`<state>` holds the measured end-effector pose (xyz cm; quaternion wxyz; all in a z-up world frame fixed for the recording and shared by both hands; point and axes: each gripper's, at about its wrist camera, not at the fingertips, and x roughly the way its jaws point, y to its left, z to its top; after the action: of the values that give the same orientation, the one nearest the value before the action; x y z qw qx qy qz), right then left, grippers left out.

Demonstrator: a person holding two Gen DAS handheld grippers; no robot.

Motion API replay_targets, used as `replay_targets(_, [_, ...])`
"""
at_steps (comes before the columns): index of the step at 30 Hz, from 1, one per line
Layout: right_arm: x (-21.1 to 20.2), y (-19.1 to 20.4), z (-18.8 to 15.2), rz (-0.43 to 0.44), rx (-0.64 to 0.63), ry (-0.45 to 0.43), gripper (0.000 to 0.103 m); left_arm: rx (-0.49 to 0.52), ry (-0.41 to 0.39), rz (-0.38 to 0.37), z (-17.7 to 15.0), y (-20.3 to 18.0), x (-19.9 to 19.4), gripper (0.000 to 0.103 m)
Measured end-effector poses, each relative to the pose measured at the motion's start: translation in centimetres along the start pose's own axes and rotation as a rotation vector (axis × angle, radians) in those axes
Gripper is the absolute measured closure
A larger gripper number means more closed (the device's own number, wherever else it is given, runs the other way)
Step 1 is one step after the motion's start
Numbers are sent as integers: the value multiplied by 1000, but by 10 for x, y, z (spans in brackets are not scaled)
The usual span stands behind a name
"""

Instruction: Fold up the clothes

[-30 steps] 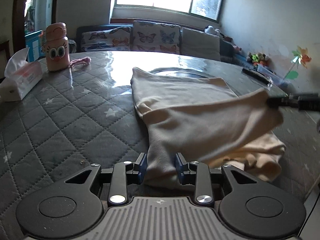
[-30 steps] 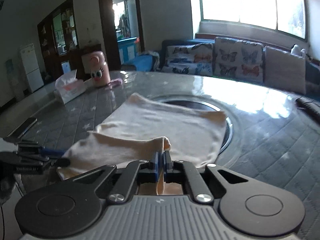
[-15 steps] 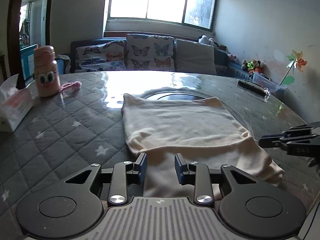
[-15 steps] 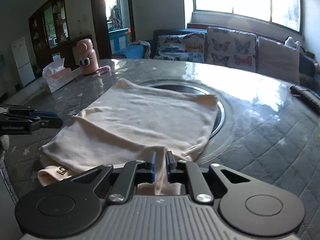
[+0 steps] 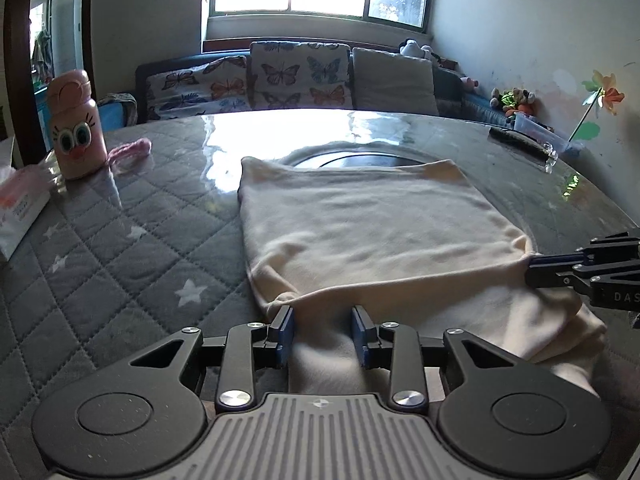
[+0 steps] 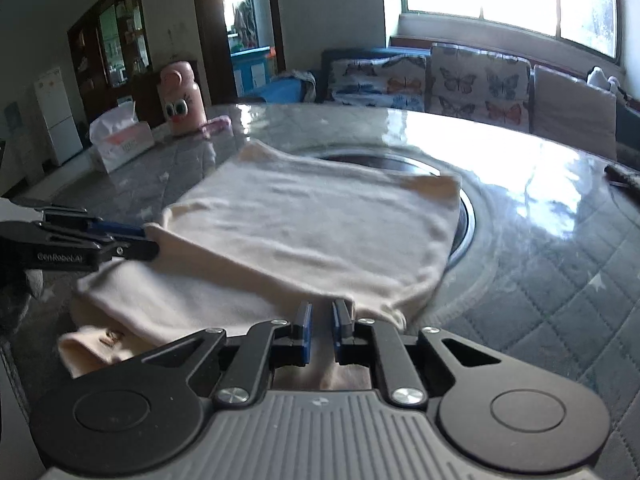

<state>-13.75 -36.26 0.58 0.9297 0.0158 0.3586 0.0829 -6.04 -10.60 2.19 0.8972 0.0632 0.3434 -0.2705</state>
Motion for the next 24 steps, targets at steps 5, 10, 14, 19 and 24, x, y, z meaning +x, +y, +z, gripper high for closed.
replay_targets(5, [-12,5,-4,16,-35,6,92,33,-14,-9,-4,-3,-14,69])
replay_targets(10, [-14,11,-14,36,-68,31,90,73,-27,-18,-9,-7,-28,70])
replay_targets(14, [-25,13,-15,50,-73,16,80,184,-33,-30,-24,-15,-51,68])
replay_targets(19, [-34,16,-18,59,-96,13,80,353,-42,-50,-50,-32,-73,60])
replay_targets(24, [-42,17,-22,56,-116,18,69,500,-60,-68,-73,-57,-73,59])
